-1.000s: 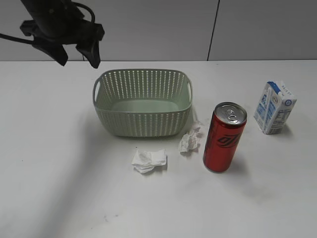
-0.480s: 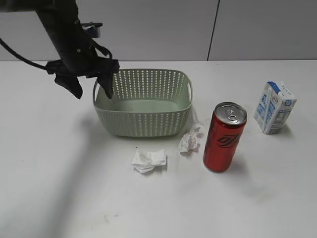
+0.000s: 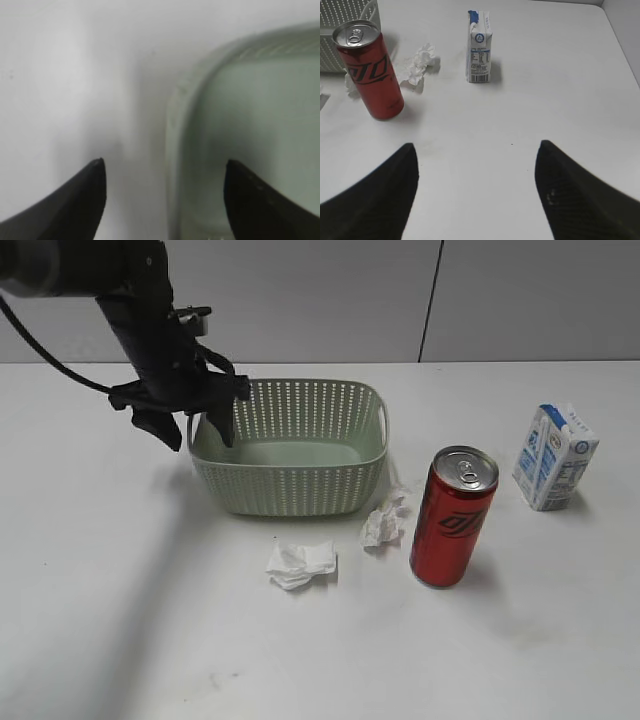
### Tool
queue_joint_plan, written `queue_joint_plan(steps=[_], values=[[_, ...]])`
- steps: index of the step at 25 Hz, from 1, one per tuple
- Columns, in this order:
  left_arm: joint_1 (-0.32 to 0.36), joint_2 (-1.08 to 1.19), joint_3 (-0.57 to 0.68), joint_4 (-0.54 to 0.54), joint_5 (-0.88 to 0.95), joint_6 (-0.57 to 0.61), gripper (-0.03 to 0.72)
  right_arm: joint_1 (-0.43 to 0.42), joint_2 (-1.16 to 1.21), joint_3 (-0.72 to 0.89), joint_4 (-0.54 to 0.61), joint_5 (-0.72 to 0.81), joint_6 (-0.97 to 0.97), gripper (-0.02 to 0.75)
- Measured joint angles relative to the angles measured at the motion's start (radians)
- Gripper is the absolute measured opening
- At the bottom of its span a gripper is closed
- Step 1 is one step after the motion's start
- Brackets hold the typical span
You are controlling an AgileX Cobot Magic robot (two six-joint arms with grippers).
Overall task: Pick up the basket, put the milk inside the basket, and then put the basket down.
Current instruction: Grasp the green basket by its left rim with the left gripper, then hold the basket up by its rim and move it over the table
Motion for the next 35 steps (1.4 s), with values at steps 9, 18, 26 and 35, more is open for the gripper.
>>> queue_joint_plan(steps=[9, 18, 26, 35], values=[[0.0, 0.004, 0.0, 0.0, -0.028, -0.002, 0.307, 0.0, 0.0, 0.0, 0.0, 0.0, 0.005, 0.571], [0.0, 0.004, 0.0, -0.008, -0.039, -0.013, 0.029, 0.0, 0.0, 0.0, 0.0, 0.0, 0.005, 0.571], [0.0, 0.004, 0.0, -0.042, -0.031, -0.032, 0.007, 0.0, 0.0, 0.0, 0.0, 0.0, 0.006, 0.571], [0.01, -0.104, 0.0, -0.048, 0.046, -0.095, 0.006, 0.0, 0.0, 0.0, 0.0, 0.0, 0.007, 0.571]])
